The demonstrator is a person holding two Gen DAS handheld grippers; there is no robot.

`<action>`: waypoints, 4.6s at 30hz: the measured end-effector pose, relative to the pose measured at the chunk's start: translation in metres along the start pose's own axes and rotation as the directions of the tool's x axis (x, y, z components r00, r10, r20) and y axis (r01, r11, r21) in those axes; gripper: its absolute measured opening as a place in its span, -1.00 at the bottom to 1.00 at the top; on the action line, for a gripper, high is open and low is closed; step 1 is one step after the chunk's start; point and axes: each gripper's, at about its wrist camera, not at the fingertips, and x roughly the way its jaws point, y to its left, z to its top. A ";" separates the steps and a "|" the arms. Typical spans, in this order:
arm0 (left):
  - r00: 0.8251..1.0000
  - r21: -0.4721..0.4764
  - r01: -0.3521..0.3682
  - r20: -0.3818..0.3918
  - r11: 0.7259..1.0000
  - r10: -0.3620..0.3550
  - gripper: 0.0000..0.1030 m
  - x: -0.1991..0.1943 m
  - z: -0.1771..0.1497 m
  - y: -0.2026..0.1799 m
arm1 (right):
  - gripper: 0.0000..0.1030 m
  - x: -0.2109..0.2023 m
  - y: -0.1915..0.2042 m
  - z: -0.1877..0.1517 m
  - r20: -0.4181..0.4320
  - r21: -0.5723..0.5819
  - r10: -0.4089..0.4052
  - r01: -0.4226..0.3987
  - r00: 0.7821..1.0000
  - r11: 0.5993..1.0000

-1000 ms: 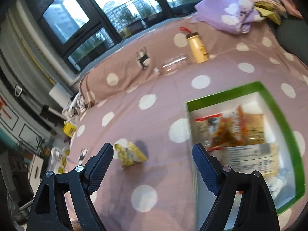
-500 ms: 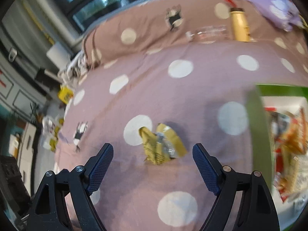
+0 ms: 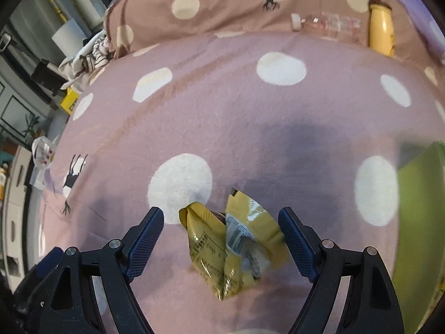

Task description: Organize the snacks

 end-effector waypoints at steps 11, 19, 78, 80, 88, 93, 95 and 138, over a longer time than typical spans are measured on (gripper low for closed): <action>1.000 -0.001 0.016 0.010 1.000 -0.016 0.85 -0.003 0.000 -0.002 | 0.32 0.012 0.002 -0.006 0.027 -0.043 -0.092 0.093 0.995 0.995; 0.999 0.002 0.024 0.023 1.000 -0.024 0.85 -0.009 0.000 -0.004 | -0.06 0.006 0.000 -0.011 0.042 -0.043 -0.110 0.112 0.993 0.993; 0.987 0.269 0.125 -0.128 0.955 -0.093 0.66 0.003 -0.089 -0.097 | 0.45 -0.083 -0.041 -0.114 0.139 0.139 0.401 -0.418 0.906 0.898; 0.988 0.269 0.114 -0.132 0.956 -0.081 0.57 0.006 -0.091 -0.096 | 0.44 -0.075 -0.038 -0.114 0.120 0.152 0.402 -0.417 0.908 0.896; 0.984 0.240 0.103 -0.164 0.965 -0.064 0.35 0.018 -0.093 -0.087 | 0.36 -0.052 -0.027 -0.115 0.061 0.131 0.422 -0.427 0.904 0.895; 0.980 0.235 0.113 -0.185 0.965 -0.070 0.16 0.024 -0.096 -0.089 | 0.25 -0.042 -0.025 -0.116 0.040 0.130 0.428 -0.429 0.903 0.894; 0.982 0.245 0.105 -0.178 0.964 -0.062 0.15 0.026 -0.096 -0.090 | 0.21 -0.041 -0.025 -0.117 0.038 0.132 0.445 -0.446 0.895 0.885; 0.972 0.449 0.159 0.085 0.879 -0.219 -0.11 -0.060 -0.091 -0.141 | 0.14 -0.146 -0.010 -0.122 0.315 -0.066 0.435 -0.438 0.843 0.897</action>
